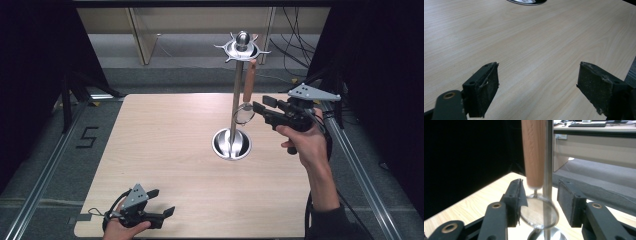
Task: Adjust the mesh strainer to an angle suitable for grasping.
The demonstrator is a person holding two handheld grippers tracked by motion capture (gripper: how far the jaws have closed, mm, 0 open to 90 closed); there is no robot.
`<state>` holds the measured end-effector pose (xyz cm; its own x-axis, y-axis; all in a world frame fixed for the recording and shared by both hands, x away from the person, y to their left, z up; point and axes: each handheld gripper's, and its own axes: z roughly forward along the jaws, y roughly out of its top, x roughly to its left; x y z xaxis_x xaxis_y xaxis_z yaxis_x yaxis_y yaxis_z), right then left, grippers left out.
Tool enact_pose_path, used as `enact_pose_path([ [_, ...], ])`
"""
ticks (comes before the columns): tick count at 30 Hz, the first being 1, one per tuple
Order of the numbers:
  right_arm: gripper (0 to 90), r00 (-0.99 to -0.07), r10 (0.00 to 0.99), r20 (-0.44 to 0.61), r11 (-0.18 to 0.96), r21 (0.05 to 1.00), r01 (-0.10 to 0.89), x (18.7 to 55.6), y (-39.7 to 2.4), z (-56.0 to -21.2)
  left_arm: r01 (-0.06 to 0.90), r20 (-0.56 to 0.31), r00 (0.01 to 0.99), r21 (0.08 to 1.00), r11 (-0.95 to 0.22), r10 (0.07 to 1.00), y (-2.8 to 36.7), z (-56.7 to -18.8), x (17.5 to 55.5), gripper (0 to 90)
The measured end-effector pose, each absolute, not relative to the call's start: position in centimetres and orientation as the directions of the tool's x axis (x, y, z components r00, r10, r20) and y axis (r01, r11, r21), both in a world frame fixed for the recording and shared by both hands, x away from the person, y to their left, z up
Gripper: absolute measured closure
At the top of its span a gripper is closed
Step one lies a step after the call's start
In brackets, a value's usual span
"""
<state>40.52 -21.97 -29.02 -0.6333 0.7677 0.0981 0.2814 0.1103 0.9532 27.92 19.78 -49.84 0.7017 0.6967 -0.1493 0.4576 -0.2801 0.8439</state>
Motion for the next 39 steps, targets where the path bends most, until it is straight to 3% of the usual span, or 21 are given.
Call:
enact_pose_path([
  [9,47.7,-0.626,0.770,0.127,0.073,0.956,0.284,39.1,-22.7,-31.9,0.461,-0.154,0.697,0.844,-0.274,0.701,19.7,-49.9,27.9,16.6],
  [30,43.7,-0.619,0.776,0.117,0.126,0.934,0.334,39.3,-22.6,-34.1,0.452,-0.161,0.708,0.852,-0.266,0.688,19.6,-49.7,27.9,16.6],
  [31,43.6,-0.625,0.777,0.075,0.154,0.940,0.304,39.5,-22.8,-34.2,0.454,-0.157,0.708,0.849,-0.272,0.689,19.6,-49.6,27.9,16.6],
  [33,43.5,-0.622,0.774,0.117,0.131,0.932,0.338,39.2,-22.7,-34.4,0.452,-0.153,0.711,0.847,-0.279,0.686,19.6,-49.5,27.9,16.6],
  [34,43.2,-0.632,0.771,0.080,0.156,0.938,0.309,39.4,-22.9,-34.5,0.446,-0.145,0.715,0.847,-0.288,0.684,19.6,-49.5,28.0,16.6],
  [35,42.9,-0.622,0.772,0.129,0.127,0.928,0.350,39.2,-22.7,-34.7,0.466,-0.166,0.704,0.842,-0.272,0.691,19.4,-49.5,27.8,16.6],
  [36,42.5,-0.635,0.768,0.087,0.163,0.932,0.325,39.3,-22.9,-34.8,0.454,-0.153,0.712,0.845,-0.284,0.685,19.5,-49.5,27.9,16.6],
  [39,41.0,-0.632,0.767,0.113,0.166,0.916,0.365,39.2,-22.7,-35.5,0.461,-0.160,0.705,0.844,-0.275,0.691,19.5,-49.5,28.0,16.6],
])
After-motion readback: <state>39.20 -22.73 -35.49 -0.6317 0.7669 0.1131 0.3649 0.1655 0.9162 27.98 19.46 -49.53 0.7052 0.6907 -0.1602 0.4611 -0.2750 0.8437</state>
